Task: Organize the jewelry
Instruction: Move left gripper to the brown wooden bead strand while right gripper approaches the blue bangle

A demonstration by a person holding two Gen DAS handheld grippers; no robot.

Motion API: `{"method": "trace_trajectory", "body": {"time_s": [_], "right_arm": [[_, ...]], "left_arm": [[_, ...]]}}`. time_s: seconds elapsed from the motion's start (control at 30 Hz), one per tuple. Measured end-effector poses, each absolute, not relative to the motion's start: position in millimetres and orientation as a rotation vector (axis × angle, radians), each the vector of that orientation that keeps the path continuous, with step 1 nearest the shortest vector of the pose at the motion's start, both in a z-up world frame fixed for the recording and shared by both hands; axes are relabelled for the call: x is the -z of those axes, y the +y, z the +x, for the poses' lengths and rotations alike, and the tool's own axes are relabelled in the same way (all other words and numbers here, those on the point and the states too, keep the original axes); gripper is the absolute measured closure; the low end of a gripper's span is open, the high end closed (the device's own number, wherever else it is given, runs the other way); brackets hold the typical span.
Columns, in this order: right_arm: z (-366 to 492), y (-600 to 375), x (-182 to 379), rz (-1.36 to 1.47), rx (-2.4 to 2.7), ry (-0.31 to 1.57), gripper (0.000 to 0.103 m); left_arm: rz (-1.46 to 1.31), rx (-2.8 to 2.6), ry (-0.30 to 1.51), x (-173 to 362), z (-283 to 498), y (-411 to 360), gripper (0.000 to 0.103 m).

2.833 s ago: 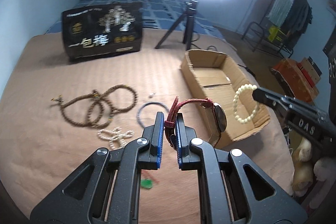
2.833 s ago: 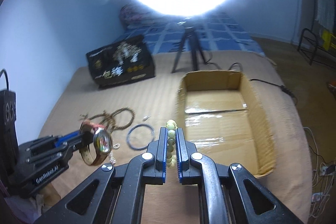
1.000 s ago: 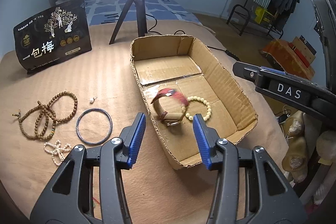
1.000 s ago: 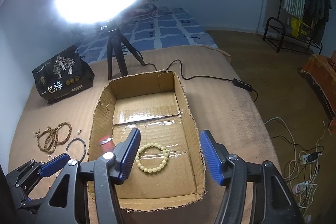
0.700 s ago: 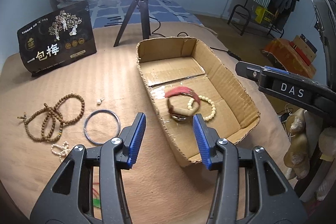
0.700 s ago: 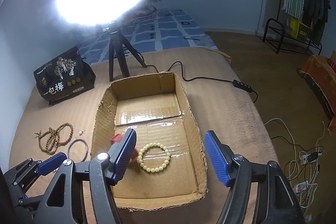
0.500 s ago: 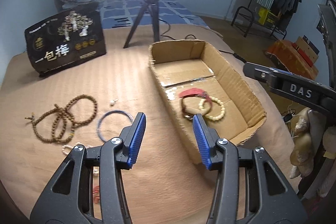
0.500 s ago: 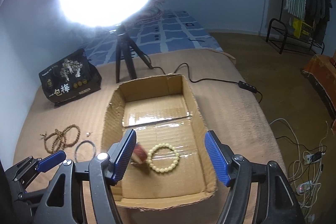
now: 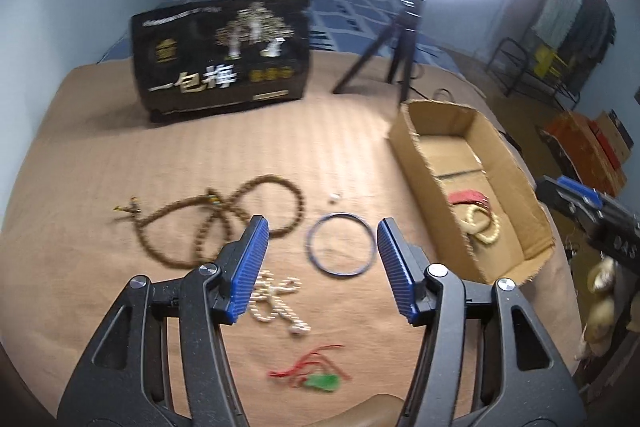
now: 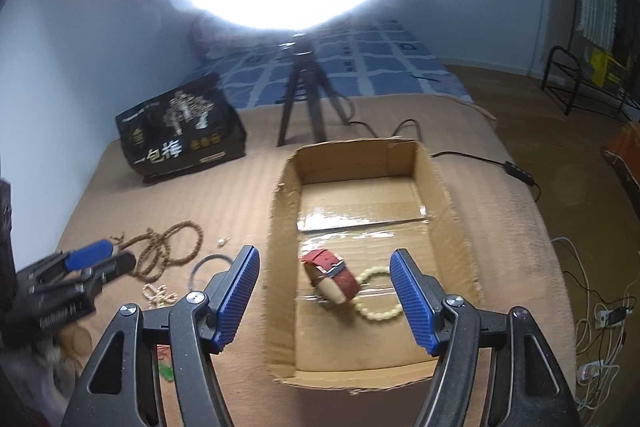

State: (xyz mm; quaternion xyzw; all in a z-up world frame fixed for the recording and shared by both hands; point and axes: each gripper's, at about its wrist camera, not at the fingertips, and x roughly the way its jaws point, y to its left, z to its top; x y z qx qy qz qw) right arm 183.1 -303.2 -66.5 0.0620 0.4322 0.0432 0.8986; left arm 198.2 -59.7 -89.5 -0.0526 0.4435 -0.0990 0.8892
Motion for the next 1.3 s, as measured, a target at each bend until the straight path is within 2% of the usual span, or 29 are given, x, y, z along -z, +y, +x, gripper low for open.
{"method": "trace_trajectory", "body": {"time_s": [0.5, 1.3], "right_arm": [[195.1, -212.8, 92.2, 0.063, -0.272, 0.997, 0.033], [234.1, -153.7, 159.1, 0.019, -0.322, 1.159, 0.035]], "left_arm": [[-0.356, 0.128, 1.067, 131.9, 234.4, 32.0, 0.045], [-0.284, 0.083, 1.164, 197.2, 299.4, 5.0, 0.045]]}}
